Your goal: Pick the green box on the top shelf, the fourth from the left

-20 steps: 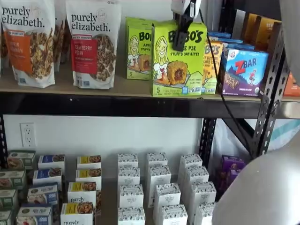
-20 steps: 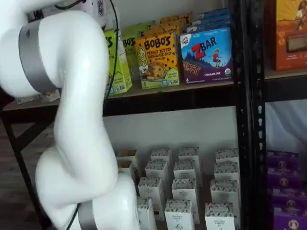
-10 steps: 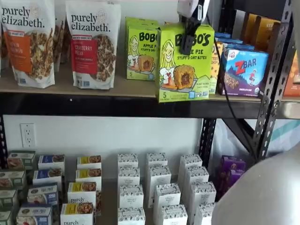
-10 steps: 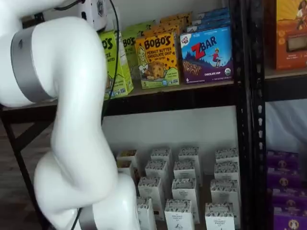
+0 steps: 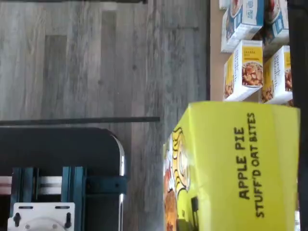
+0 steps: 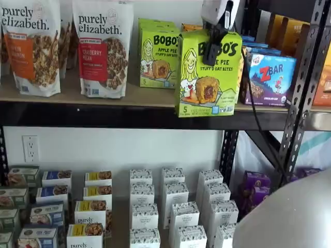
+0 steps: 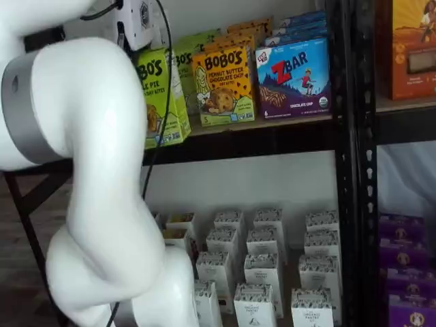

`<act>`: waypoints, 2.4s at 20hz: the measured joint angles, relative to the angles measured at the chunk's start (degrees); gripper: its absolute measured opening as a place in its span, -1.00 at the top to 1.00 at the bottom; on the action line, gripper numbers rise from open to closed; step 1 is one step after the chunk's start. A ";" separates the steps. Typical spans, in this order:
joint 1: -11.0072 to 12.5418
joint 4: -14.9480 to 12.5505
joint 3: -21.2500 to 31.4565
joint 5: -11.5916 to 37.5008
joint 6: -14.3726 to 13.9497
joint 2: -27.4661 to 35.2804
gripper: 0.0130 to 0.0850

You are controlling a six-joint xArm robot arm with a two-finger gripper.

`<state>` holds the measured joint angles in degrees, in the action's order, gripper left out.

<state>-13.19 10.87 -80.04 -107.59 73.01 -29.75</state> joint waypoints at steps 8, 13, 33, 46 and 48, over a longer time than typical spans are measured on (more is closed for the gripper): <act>0.74 0.90 1.90 0.57 0.34 -2.80 0.56; 1.49 1.67 2.01 -0.47 0.70 -3.48 0.56; 3.91 2.41 5.75 -1.46 2.69 -7.98 0.56; 4.84 1.82 10.52 -0.40 4.14 -10.98 0.56; 4.93 1.63 10.99 -0.35 4.30 -11.29 0.56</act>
<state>-8.26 12.50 -69.05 -107.95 77.30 -41.04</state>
